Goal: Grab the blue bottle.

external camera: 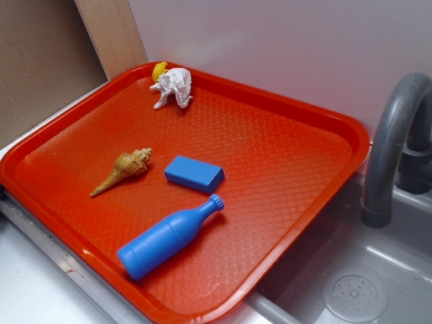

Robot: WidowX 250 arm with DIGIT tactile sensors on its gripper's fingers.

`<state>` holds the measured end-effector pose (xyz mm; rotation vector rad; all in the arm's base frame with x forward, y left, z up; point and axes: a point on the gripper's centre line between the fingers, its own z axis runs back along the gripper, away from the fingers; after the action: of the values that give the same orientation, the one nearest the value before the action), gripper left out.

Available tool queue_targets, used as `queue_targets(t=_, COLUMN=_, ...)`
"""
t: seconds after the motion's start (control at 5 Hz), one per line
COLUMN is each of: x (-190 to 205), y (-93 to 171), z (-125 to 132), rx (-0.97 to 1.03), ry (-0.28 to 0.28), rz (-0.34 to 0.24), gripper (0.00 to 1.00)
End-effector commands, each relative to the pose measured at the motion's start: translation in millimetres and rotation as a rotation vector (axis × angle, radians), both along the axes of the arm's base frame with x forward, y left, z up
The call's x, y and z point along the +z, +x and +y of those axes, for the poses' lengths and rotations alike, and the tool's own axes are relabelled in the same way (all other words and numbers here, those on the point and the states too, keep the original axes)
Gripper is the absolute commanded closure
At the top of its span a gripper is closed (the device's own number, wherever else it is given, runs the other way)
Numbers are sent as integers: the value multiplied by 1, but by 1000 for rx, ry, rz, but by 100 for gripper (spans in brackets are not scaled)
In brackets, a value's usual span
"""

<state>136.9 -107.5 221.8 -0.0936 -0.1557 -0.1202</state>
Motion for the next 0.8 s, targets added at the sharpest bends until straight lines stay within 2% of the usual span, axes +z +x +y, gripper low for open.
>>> queue_targets(t=0.0, x=-20, y=2, z=-94, rx=-173, ry=-98, rz=13, gripper=0)
queue_targets(t=0.2, x=-37, y=0, z=-127, rx=-163, ry=-84, rz=68, gripper=0)
queue_targets(t=0.4, x=-61, y=-8, z=-151, rx=-181, ry=-123, rz=150, gripper=0)
queue_targets(t=0.6, x=-90, y=-17, z=-168, rx=-238, ry=-90, rz=211, gripper=0)
